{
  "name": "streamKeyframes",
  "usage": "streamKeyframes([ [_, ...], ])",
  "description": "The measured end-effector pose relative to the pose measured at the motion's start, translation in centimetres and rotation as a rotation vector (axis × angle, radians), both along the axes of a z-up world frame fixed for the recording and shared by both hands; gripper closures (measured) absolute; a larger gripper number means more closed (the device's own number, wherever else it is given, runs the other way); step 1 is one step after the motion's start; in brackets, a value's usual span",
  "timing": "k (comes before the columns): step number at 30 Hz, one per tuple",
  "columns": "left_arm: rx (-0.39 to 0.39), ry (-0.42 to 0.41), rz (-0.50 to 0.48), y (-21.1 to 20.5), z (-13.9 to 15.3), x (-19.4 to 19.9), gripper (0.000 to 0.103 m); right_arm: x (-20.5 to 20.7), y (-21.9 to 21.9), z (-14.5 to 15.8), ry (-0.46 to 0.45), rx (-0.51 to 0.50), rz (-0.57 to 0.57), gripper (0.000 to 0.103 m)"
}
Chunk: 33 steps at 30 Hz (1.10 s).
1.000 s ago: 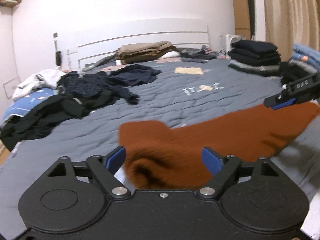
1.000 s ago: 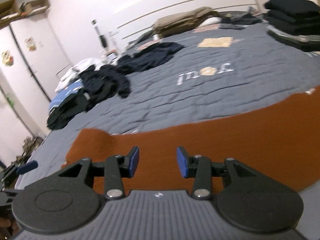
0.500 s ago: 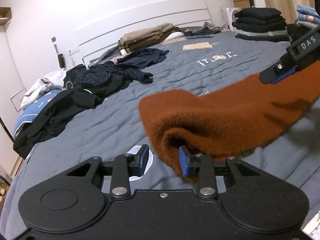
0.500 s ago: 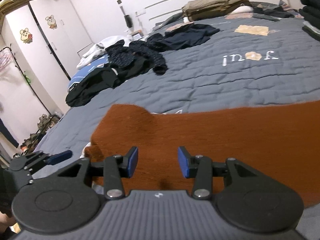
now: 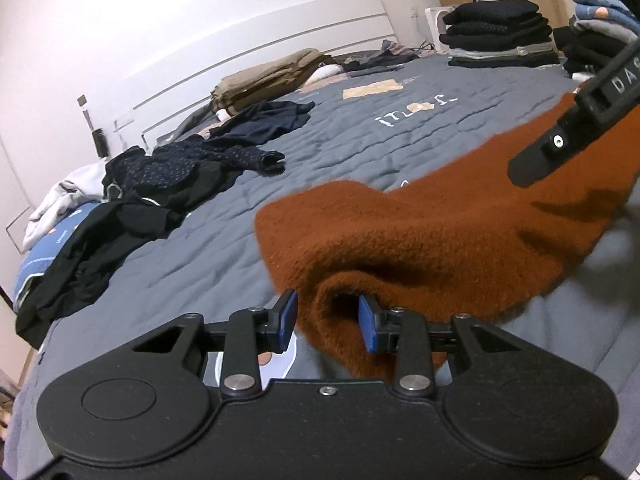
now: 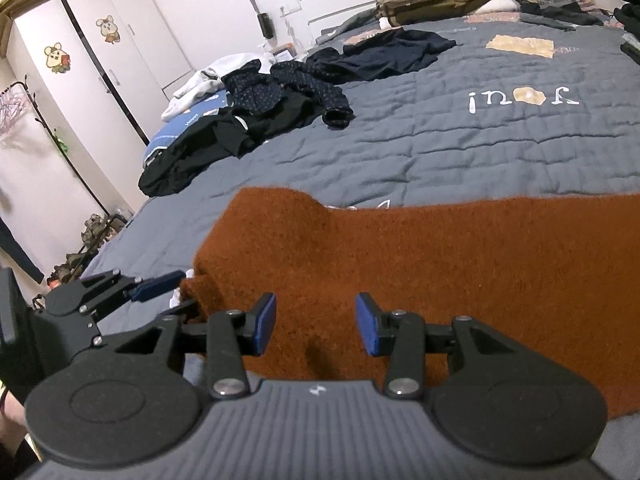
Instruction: Fold clothes
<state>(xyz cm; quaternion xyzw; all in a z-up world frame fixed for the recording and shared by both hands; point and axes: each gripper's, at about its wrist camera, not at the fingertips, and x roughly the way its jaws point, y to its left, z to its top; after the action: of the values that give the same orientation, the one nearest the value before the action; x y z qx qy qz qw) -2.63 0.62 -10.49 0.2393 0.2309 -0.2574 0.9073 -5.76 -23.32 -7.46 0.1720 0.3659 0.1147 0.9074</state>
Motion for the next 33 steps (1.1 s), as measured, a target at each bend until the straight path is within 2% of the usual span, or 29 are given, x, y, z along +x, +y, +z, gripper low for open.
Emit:
streamKeyframes([
  [1, 0.0, 0.005, -0.008, 0.0, 0.0, 0.0, 0.09, 0.0, 0.0, -0.1, 0.003, 0.0, 0.0, 0.06],
  [2, 0.003, 0.013, -0.012, 0.0, 0.0, 0.0, 0.098, 0.1, 0.0, -0.2, 0.006, 0.0, -0.001, 0.06],
  [9, -0.043, 0.038, -0.033, 3.2, 2.3, -1.1, 0.098, 0.4, -0.5, -0.5, 0.017, 0.006, -0.004, 0.06],
  [13, -0.053, 0.08, -0.063, 5.6, 3.6, -2.7, 0.099, 0.5, -0.5, -0.6, 0.028, 0.013, -0.001, 0.06],
  [15, -0.028, 0.128, -0.102, 5.8, 3.3, -3.5, 0.099, 0.5, -0.3, -0.7, 0.033, 0.009, 0.002, 0.06],
  [18, 0.057, 0.164, -0.125, 5.3, 2.1, -4.0, 0.097, 0.7, 0.1, -0.8, 0.037, -0.002, 0.007, 0.06],
  [19, 0.07, 0.174, -0.131, 5.2, 1.8, -4.1, 0.093, 0.8, 0.2, -0.9, 0.039, -0.005, 0.008, 0.06],
  [20, 0.058, 0.185, -0.134, 5.3, 1.8, -4.1, 0.078, 0.8, 0.3, -1.0, 0.04, -0.009, 0.008, 0.06],
  [21, 0.027, 0.197, -0.13, 5.5, 2.0, -3.9, 0.066, 0.8, 0.4, -1.0, 0.04, -0.011, 0.005, 0.06],
  [22, -0.027, 0.206, -0.123, 6.0, 2.4, -3.7, 0.041, 0.9, 0.4, -1.1, 0.04, -0.013, 0.001, 0.06],
  [23, -0.101, 0.21, -0.102, 6.5, 2.8, -3.3, 0.028, 1.0, 0.5, -1.1, 0.039, -0.013, -0.005, 0.06],
  [25, -0.233, 0.228, -0.055, 7.4, 3.4, -2.5, 0.029, 1.1, 0.5, -1.2, 0.039, -0.013, -0.017, 0.06],
  [27, -0.307, 0.246, 0.009, 7.6, 3.5, -1.6, 0.032, 1.3, 0.5, -1.3, 0.039, -0.014, -0.026, 0.06],
  [29, -0.349, 0.275, 0.047, 7.3, 3.1, -0.6, 0.048, 1.4, 0.5, -1.5, 0.041, -0.017, -0.03, 0.06],
  [33, -0.391, 0.357, 0.124, 6.6, 1.7, 1.2, 0.048, 1.5, 0.3, -1.6, 0.041, -0.023, -0.037, 0.06],
])
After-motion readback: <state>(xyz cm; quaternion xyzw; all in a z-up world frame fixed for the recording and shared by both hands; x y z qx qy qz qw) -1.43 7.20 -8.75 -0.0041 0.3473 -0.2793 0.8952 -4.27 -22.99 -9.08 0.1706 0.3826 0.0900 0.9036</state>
